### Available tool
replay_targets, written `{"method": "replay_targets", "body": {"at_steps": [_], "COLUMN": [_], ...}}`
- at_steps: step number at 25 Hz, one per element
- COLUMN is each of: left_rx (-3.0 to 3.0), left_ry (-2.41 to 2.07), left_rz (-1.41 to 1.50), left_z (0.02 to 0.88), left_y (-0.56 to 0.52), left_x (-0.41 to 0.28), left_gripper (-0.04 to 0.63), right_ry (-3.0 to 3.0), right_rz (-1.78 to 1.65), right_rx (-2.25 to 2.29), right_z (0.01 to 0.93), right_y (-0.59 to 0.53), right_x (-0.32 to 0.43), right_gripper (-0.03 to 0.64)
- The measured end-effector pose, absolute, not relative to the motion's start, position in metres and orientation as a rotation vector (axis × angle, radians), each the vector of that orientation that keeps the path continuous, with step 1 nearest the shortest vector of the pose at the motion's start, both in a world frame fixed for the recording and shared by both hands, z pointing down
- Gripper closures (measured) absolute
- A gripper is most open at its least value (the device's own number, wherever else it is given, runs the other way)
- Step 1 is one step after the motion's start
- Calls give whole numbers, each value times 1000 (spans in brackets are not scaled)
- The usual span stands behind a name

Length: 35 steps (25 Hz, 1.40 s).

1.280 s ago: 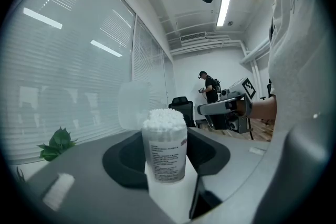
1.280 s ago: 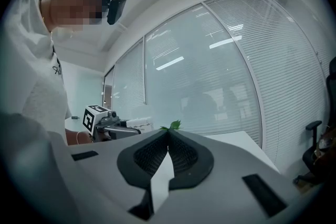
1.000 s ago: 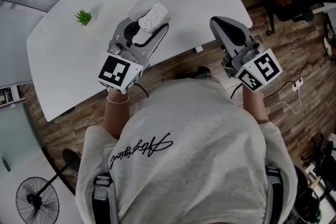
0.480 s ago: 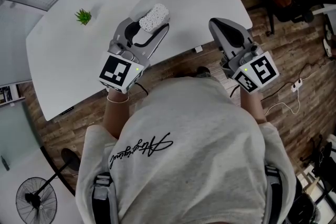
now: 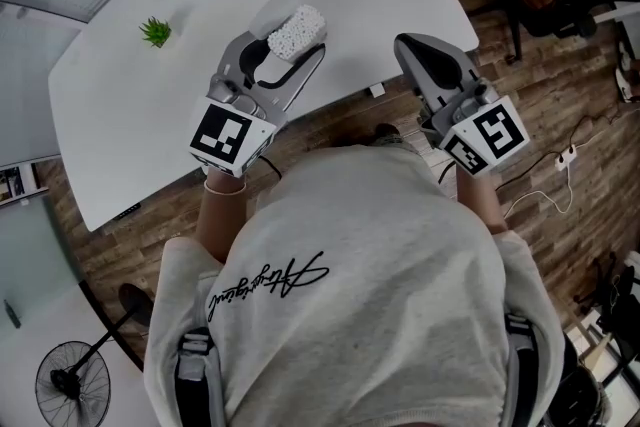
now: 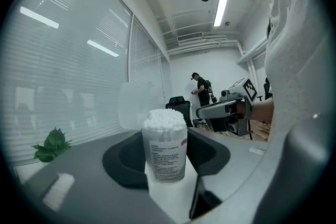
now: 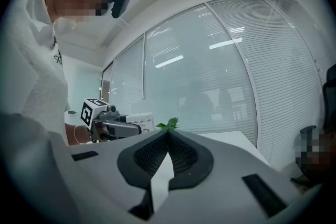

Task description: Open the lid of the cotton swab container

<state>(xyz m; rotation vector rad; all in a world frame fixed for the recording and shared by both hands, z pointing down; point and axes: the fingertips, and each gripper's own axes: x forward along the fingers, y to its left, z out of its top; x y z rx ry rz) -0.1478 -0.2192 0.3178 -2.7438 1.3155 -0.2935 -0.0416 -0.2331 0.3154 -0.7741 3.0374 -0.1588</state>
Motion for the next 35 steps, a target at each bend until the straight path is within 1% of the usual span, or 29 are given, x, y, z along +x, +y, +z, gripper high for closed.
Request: {"method": "replay_targets", "body": {"at_steps": [12, 21, 26, 35], "left_rx": [-2757, -2767, -2764, -2769], "left_ry": [1269, 1270, 1254, 1247], "left_rz": [-316, -258, -306, -253], "left_z": [322, 314, 320, 313], "left_y": [-218, -220, -218, -221], "left_x": [-140, -141, -144, -144], "left_gripper": [397, 397, 397, 399], "right_ry": [3034, 3040, 3041, 3037], "right_rz": [-163, -160, -153, -157], "right_rx": [-807, -805, -800, -811], "right_z": [316, 315, 313, 313], "right_y": [-231, -232, -230, -231], "right_x": [-38, -43, -44, -48], "right_gripper": [617, 617, 617, 617]}}
